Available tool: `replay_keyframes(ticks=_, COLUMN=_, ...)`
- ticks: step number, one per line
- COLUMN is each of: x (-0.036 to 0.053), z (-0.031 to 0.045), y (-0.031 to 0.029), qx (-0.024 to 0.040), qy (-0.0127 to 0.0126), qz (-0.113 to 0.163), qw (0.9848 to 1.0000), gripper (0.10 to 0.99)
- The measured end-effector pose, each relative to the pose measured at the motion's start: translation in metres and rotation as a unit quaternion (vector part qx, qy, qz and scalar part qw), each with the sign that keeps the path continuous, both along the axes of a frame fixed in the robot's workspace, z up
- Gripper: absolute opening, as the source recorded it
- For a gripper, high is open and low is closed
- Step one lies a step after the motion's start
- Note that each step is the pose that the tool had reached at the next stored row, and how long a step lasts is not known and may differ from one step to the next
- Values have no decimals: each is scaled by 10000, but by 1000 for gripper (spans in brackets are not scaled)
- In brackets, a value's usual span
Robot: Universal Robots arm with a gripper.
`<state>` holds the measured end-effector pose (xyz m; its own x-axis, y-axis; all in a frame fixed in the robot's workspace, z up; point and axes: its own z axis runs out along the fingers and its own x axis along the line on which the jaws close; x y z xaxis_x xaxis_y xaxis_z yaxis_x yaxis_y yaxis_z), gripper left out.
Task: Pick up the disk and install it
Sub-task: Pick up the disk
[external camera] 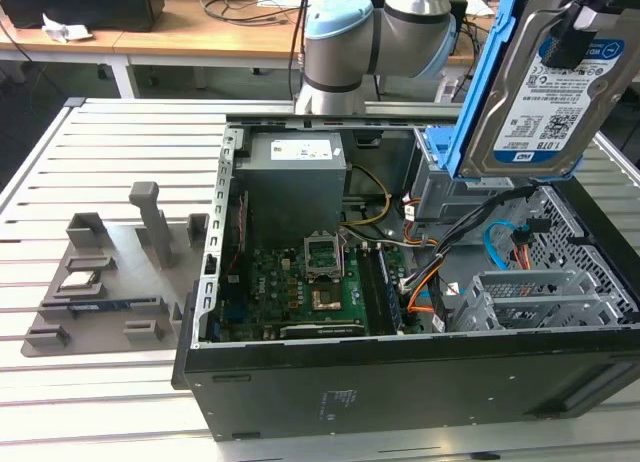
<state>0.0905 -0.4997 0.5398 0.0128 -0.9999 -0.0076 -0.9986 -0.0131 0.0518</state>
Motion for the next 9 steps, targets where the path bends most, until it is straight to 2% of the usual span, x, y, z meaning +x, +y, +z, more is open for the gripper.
replay_keyframes(ticks=9, x=124, z=-3, y=-42, qx=1, qy=0, qz=0, qw=10000, gripper=365)
